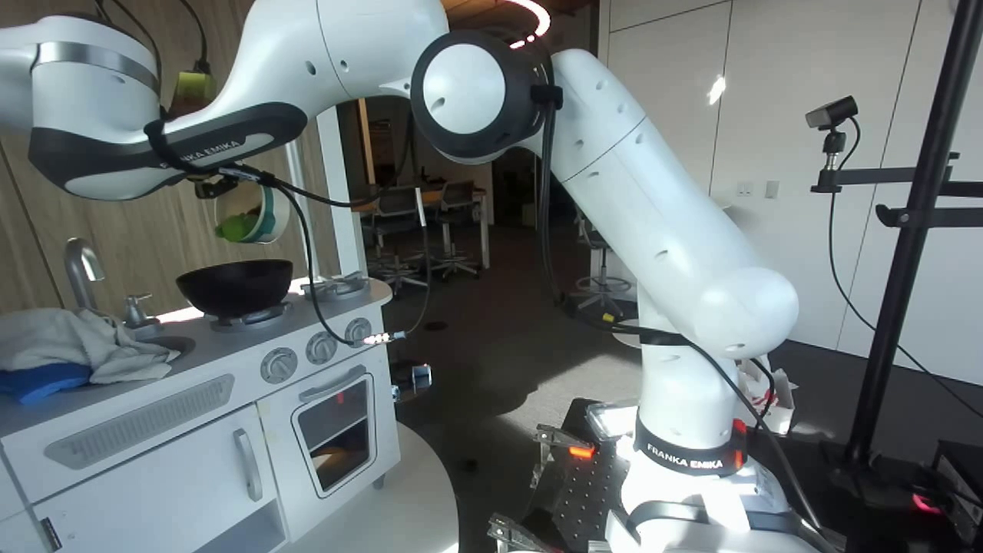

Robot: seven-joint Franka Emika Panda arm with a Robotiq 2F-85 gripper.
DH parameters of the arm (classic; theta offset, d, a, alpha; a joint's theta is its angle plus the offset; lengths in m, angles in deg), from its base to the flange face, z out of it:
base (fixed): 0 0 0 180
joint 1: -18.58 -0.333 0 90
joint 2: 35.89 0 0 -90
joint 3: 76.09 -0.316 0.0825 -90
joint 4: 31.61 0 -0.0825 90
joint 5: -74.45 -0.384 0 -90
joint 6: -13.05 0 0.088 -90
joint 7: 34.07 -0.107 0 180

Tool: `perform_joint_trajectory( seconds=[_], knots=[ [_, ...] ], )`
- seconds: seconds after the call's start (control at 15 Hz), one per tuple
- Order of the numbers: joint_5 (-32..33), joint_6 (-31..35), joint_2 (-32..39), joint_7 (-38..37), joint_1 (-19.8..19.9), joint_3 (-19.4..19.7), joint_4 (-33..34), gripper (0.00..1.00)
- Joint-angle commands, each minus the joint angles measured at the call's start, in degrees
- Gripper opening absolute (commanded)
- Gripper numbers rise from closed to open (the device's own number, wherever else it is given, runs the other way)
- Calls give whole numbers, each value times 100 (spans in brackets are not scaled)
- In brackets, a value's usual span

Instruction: Pour the contents in the pot into the bowl

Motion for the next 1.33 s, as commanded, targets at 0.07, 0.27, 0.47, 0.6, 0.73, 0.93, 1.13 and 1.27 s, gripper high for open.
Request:
perform_joint_trajectory(
  seconds=[0.07,0.27,0.47,0.6,0.73,0.93,1.13,1.27],
  knots=[
    [101,99,-205,258,-144,-61,-301,1],
    [348,211,-313,310,-276,-32,-705,1],
    [835,253,-401,263,-374,76,-1026,1],
    [973,304,-541,186,-392,19,-1255,1],
    [1050,357,-675,143,-408,-28,-1451,1],
    [1187,473,-926,122,-466,-72,-1835,1],
    [1328,617,-1291,155,-514,-68,-2480,1],
    [1511,625,-1442,146,-402,-247,-2820,1]
  ],
)
